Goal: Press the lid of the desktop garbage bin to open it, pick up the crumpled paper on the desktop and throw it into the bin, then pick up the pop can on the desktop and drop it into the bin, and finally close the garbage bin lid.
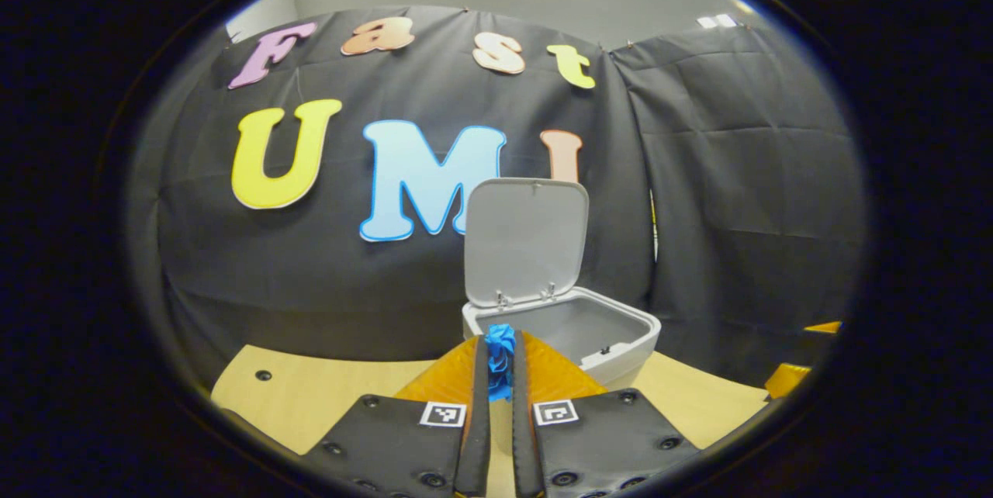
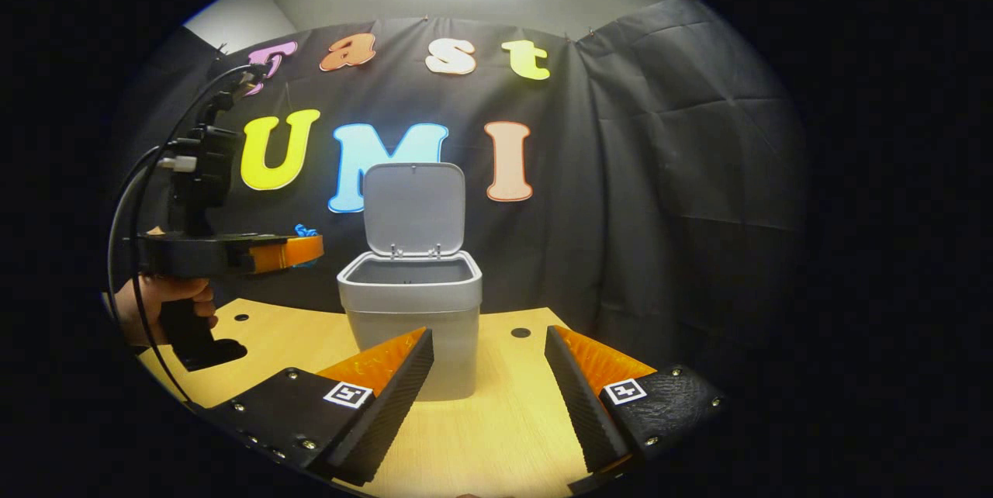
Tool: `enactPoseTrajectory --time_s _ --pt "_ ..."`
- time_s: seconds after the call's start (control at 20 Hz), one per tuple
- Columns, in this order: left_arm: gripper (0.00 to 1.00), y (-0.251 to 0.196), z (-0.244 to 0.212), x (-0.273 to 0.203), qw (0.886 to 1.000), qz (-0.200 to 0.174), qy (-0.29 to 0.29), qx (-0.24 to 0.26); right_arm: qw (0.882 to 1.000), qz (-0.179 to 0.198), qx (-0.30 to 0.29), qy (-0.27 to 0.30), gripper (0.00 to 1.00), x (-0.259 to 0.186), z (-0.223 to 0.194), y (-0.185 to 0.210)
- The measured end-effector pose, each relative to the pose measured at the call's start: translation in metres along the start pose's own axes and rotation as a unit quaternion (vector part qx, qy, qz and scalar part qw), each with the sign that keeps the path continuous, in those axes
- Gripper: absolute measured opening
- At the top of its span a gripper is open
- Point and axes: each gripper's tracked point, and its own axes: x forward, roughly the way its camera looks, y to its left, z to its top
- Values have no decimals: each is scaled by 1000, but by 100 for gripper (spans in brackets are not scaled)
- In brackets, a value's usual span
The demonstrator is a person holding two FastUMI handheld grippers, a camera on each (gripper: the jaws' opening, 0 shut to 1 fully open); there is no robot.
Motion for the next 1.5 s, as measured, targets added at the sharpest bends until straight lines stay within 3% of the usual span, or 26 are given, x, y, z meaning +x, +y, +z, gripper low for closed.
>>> enactPoseTrajectory --time_s 0.5,0.55,0.6,0.7,0.8,0.95,1.0,1.25,1.5 --pt "19 -21 -18 70 999 -13 9 36 998 -65 -4 25 93 -23 -13 -41" --pt "26 -20 -24 74 999 -11 16 35 997 -68 -5 27 93 -24 -14 -43" --pt "26 -20 -29 79 999 -11 23 34 997 -70 -8 29 93 -27 -16 -45" --pt "39 -22 -35 80 999 -15 36 30 997 -72 -14 32 93 -29 -18 -46" --pt "45 -22 -37 79 999 -18 38 24 997 -69 -15 35 93 -30 -18 -44" --pt "64 -24 -32 75 999 -22 35 20 997 -60 -15 34 93 -29 -18 -39" --pt "65 -22 -30 73 999 -21 33 20 998 -56 -16 33 93 -28 -18 -35" --pt "100 -18 -17 61 999 -21 20 18 999 -31 -19 26 93 -25 -14 -18" --pt "98 -8 -2 31 1000 -14 0 9 999 7 -28 18 93 -22 -10 10"
